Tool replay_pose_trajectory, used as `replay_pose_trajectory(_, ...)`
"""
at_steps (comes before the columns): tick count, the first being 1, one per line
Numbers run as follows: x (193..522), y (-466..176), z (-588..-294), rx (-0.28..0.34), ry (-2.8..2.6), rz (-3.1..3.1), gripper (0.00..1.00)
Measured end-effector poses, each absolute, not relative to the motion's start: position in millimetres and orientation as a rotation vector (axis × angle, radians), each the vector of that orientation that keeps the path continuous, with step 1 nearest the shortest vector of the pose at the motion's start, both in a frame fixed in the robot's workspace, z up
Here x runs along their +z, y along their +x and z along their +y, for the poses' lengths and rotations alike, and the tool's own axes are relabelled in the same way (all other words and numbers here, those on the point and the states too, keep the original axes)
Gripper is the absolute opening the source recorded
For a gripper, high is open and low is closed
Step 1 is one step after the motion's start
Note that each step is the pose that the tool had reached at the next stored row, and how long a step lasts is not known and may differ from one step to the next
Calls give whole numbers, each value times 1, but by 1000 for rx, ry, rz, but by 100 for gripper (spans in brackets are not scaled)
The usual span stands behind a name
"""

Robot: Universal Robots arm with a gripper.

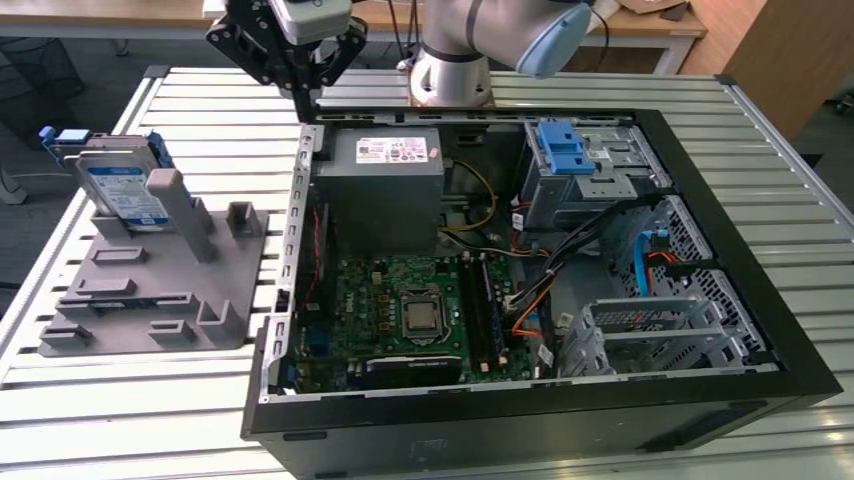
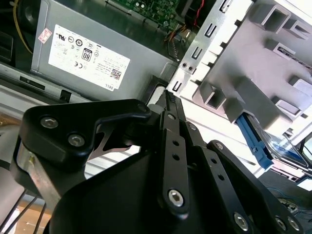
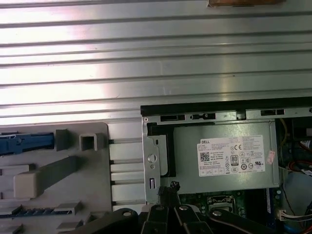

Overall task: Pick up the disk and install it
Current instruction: 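Reach for the disk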

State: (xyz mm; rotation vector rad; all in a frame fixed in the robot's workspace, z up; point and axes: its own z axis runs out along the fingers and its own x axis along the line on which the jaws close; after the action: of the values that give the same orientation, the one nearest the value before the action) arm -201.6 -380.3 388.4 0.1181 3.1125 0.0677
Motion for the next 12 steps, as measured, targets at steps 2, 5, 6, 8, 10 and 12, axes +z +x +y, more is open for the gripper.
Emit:
replay_pose_trajectory(2, 388, -203, -380, 68, 118, 3112, 11)
replay_pose_trajectory(5, 388, -205, -379, 67, 118, 3113, 11)
replay_pose_trajectory(6, 388, -206, -379, 67, 118, 3113, 11)
replay_pose_trajectory(8, 387, -207, -378, 68, 118, 3112, 11)
replay_pose_trajectory(10, 387, -207, -378, 68, 118, 3112, 11)
replay_pose_trajectory(12, 387, -208, -378, 68, 118, 3112, 11)
